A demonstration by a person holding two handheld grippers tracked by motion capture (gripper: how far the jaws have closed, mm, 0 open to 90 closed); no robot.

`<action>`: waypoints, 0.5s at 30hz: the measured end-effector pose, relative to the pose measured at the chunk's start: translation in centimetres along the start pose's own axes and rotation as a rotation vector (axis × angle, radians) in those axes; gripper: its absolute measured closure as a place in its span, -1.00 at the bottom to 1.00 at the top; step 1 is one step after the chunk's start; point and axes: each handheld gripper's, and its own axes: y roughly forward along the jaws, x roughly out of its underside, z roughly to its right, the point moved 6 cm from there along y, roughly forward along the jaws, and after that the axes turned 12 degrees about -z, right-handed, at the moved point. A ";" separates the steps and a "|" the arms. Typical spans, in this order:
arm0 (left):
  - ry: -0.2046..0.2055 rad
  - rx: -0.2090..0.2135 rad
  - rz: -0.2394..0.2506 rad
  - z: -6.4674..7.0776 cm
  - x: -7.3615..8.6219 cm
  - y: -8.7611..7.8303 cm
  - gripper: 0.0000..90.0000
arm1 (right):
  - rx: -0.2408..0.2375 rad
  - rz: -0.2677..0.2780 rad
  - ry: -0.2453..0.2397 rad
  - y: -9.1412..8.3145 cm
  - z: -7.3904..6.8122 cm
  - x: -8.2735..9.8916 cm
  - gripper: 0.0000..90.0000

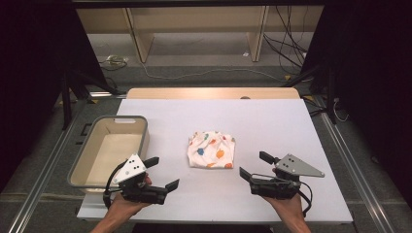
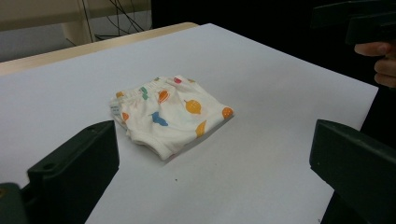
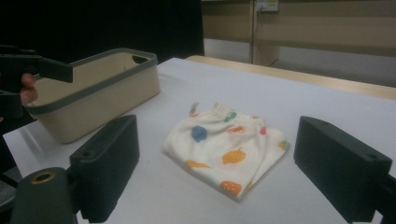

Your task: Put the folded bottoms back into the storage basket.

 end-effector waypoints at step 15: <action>-0.001 0.013 -0.023 0.3 0.0 0.8 -0.97 | 0.011 -0.012 -0.001 0.3 0.1 0.0 -0.66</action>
